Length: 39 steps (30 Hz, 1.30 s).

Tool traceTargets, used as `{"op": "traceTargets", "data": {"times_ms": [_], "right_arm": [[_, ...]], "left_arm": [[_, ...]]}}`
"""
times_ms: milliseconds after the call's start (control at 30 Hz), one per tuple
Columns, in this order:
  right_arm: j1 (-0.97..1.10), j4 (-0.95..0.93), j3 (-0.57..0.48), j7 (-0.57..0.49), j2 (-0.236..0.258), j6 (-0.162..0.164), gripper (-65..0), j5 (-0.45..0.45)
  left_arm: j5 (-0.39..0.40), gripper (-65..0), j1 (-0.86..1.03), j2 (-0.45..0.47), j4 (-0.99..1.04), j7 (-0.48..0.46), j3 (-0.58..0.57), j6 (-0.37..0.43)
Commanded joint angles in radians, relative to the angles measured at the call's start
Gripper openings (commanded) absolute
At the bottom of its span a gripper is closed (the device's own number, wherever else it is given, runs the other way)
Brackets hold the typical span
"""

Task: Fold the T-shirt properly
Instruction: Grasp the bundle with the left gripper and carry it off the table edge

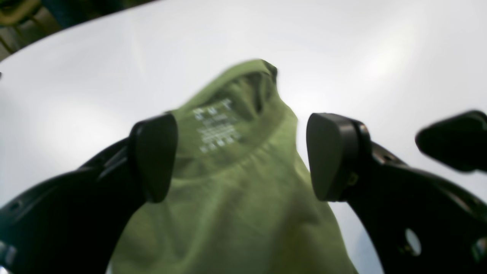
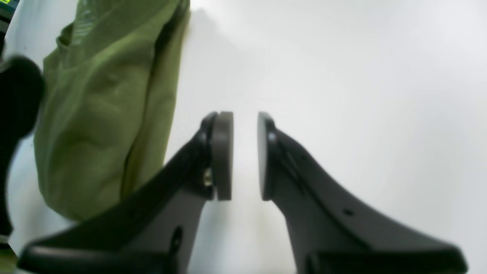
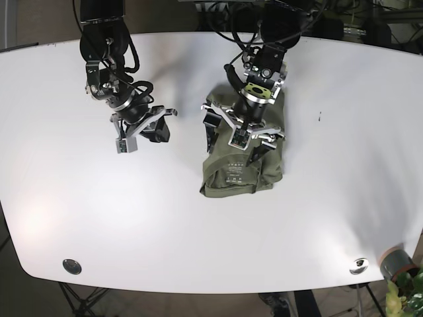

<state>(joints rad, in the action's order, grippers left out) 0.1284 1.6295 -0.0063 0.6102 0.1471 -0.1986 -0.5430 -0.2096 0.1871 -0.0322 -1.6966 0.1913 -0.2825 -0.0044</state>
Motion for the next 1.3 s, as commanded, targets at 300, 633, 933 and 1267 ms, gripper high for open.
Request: {"op": "traceTargets", "data": {"times_ms": [300,633,933,1267], "right_arm": [[-0.017,0.018,0.002,-0.019,0.003,-0.008,-54.7,-0.010],[-0.017,0.018,0.002,-0.019,0.003,-0.008,-54.7,-0.010],[-0.017,0.018,0.002,-0.019,0.004,-0.008,-54.7,-0.010],[-0.017,0.022,0.002,-0.019,0.006,-0.006,-54.7,-0.010]], "left_arm": [[-0.007,-14.9,-0.014,-0.021,0.134,-0.039,-0.002,0.156],[-0.007,-14.7,-0.065,-0.013,0.453,-0.160,0.001,0.154],[0.105,-14.7,-0.071,0.102,0.487,-0.158,-0.002,0.145],[0.307,-14.7,-0.070,0.346,0.458,-0.080,0.070,0.025]]}}
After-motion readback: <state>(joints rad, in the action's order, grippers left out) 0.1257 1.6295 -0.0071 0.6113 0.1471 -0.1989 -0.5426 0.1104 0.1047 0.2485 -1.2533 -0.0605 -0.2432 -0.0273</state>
